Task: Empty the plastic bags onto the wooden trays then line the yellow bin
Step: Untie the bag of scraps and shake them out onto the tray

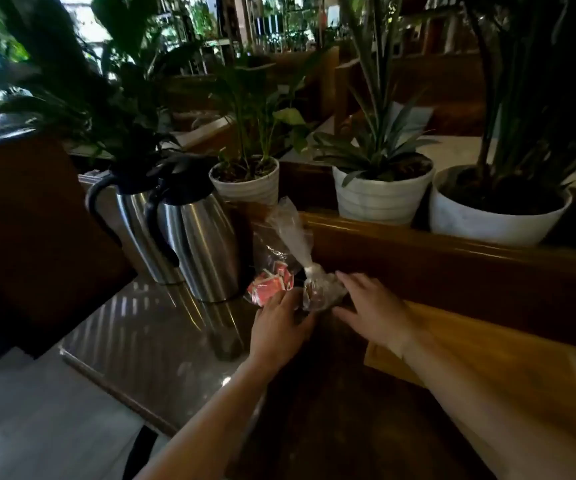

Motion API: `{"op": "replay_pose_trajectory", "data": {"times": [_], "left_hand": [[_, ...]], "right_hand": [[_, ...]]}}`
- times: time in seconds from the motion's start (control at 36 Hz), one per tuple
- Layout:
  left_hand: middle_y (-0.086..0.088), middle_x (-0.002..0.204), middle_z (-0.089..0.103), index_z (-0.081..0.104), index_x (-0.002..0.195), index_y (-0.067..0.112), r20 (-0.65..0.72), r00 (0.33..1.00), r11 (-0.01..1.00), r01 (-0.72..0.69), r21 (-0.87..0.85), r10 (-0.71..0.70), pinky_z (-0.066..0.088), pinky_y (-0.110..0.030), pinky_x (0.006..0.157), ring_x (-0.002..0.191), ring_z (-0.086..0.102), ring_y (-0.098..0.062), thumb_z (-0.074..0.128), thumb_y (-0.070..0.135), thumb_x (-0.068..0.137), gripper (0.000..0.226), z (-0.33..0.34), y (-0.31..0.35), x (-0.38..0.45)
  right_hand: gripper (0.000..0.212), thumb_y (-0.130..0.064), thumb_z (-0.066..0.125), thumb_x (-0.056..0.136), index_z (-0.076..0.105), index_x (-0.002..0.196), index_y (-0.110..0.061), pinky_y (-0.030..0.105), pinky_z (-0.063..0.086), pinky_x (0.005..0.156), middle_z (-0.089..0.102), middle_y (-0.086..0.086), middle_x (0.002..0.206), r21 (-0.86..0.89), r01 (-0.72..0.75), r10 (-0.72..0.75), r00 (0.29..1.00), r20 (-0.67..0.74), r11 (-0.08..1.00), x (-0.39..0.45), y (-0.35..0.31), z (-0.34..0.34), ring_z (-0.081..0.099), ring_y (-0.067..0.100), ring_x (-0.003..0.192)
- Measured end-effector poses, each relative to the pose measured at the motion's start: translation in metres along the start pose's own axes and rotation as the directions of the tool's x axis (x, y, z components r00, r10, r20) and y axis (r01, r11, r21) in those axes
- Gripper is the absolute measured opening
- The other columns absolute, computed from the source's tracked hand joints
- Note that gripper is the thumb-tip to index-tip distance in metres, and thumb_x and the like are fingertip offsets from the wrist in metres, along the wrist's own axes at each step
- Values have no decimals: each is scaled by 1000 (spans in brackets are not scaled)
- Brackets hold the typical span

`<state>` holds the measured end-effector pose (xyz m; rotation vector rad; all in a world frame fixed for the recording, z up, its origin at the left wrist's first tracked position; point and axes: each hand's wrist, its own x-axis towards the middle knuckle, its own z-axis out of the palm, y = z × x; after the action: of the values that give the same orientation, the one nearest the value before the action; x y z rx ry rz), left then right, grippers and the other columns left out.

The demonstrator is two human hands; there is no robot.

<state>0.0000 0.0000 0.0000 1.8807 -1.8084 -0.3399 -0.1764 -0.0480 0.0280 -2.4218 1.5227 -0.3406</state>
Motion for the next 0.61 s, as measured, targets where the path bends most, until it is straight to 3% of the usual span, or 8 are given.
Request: {"op": "replay_pose_trajectory", "data": {"times": [0.14,0.19,0.25,0.31,0.42,0.53,0.61], "left_hand": [[4,131,55,41,143,26,25,994,987,110,-115,-108,54,-35,92,110,60,-11,60,50,88,63,7,7,10],[7,124,58,45,141,21,49,990,964,143,-224,-136,52,-27,90,108,60,-9,64,38,90,57,8,11,13],[12,118,61,53,131,22,63,988,940,152,-305,-139,54,-20,78,96,64,-6,65,30,90,43,8,14,14],[5,112,70,60,124,22,64,990,928,143,-343,-129,59,-24,72,85,70,-8,66,28,90,35,11,14,15],[7,103,68,62,122,22,47,991,928,132,-349,-124,59,-31,82,90,66,-4,70,28,85,38,14,15,14],[7,112,66,59,123,29,68,992,912,128,-388,-110,59,-36,83,97,67,-7,64,53,75,53,17,13,14],[8,110,69,60,124,24,106,992,893,112,-436,-73,59,-37,86,98,68,-5,65,34,87,39,16,15,14]], "right_hand": [[84,-44,63,89,15,154,-23,40,35,110,29,5,157,229,-77,59,995,86,970,20,1,6,34,25,141],[84,-40,65,88,16,155,-24,40,35,110,29,5,157,311,-102,67,990,121,945,26,2,10,33,25,141],[82,-35,66,89,18,154,-24,40,36,110,31,5,155,334,-103,69,991,114,937,29,4,12,35,25,140],[81,-33,67,88,21,154,-23,40,38,109,33,7,151,348,-104,73,992,99,932,32,8,14,40,27,135],[79,-38,73,81,36,148,-20,43,39,108,37,10,140,343,-117,85,991,107,932,31,16,15,44,31,128],[73,-46,77,74,50,136,-18,40,42,104,41,7,132,353,-124,97,991,91,927,27,22,14,48,27,119],[71,-44,78,74,52,134,-14,35,44,102,41,4,135,400,-116,97,993,67,909,21,24,12,50,22,119]]}}
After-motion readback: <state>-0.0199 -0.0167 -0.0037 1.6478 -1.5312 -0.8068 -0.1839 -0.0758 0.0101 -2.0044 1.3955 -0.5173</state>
